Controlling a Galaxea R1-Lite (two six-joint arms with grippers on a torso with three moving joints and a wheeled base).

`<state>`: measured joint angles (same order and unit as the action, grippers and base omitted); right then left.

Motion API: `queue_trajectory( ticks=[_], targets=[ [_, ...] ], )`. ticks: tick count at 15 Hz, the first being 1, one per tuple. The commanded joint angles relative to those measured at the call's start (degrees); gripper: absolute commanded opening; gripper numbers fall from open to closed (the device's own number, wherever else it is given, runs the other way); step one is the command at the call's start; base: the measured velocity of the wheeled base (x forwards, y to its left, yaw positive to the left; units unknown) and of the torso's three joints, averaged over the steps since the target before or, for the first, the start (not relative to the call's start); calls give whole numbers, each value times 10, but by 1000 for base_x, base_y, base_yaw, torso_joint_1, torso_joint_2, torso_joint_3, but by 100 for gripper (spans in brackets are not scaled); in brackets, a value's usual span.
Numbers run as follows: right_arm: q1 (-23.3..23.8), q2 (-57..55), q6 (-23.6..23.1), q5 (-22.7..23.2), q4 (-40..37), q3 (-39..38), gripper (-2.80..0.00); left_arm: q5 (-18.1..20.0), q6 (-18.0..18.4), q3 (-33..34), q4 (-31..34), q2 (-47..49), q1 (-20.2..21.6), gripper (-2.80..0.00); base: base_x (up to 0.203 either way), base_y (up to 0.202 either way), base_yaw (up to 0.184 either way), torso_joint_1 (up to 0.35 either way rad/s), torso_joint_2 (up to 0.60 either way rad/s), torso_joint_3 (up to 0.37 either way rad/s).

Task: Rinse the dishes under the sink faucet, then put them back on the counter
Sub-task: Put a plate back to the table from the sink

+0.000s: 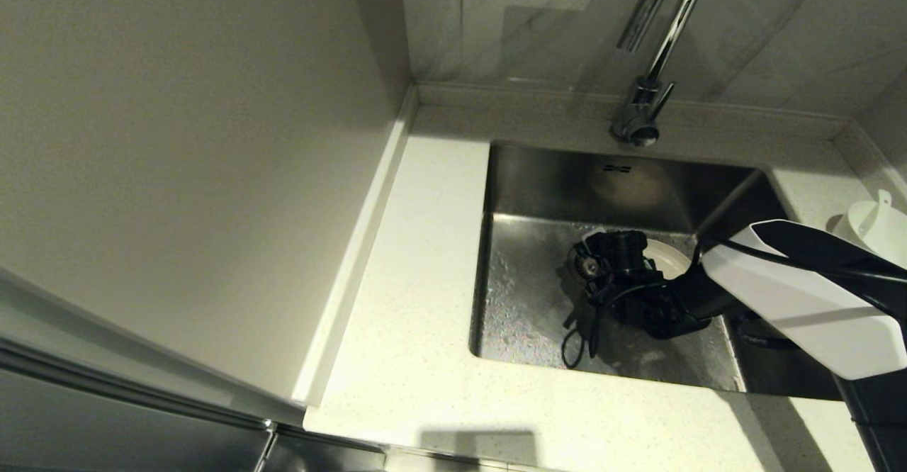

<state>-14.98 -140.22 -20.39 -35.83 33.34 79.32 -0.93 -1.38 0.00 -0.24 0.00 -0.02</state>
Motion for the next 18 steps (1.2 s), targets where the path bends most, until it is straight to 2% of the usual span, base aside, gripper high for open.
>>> queue_trajectory(
  ticks=[1,6,7,18],
  targets=[
    [0,-4,-2,-2,2,2,0,0,0,0,0,-2,0,-280,0,0,0,0,0,0],
    [0,-14,-3,-4,2,6,0,0,0,0,0,-2,0,-280,0,0,0,0,0,0],
    [1,-14,-6,-9,2,6,-280,0,0,0,0,-2,0,-280,0,0,0,0,0,0],
    [15,44,-9,-10,4,0,-280,0,0,0,0,-2,0,-280,0,0,0,0,0,0]
  ],
)
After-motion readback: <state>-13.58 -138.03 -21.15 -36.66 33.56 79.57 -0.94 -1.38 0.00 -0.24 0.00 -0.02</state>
